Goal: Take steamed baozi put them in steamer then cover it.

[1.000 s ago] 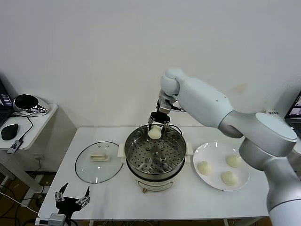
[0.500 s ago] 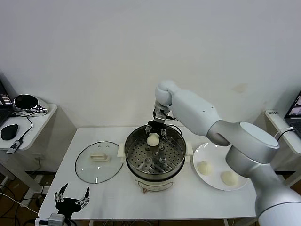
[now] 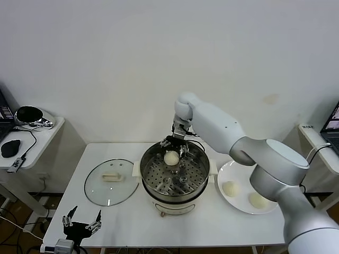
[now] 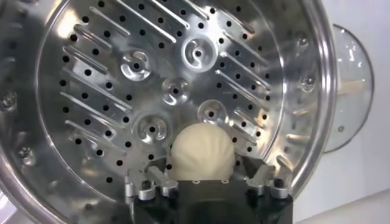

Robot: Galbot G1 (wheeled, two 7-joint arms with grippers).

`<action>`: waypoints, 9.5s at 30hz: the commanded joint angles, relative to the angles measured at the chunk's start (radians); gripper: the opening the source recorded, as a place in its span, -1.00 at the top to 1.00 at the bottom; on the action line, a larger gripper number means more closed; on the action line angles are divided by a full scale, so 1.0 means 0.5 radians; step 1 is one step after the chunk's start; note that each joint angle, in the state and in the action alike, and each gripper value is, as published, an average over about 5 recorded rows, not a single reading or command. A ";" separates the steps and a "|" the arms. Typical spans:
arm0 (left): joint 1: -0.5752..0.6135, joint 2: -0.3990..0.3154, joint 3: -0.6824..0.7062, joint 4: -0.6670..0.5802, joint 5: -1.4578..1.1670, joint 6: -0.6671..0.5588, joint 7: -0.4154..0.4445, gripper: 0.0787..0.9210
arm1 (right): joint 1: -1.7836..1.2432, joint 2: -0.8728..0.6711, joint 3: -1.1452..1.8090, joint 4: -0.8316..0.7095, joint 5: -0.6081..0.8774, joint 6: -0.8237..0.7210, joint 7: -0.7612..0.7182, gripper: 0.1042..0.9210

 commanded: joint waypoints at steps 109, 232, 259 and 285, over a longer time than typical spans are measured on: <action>-0.046 -0.038 0.149 0.051 0.064 0.096 0.034 -0.77 | -0.557 -1.440 0.049 1.181 0.423 -2.365 0.304 -0.14; -0.019 -0.035 0.140 -0.129 0.078 0.246 0.140 -0.77 | -0.918 -1.913 0.317 1.344 0.193 -2.142 0.084 -0.76; -0.060 -0.044 0.142 0.006 0.103 0.253 0.145 -0.77 | -1.052 -1.642 0.341 1.104 0.086 -2.106 0.190 -0.76; -0.079 -0.051 0.157 0.031 0.113 0.252 0.144 -0.77 | -1.024 -1.636 0.313 1.070 0.111 -2.143 0.203 -0.13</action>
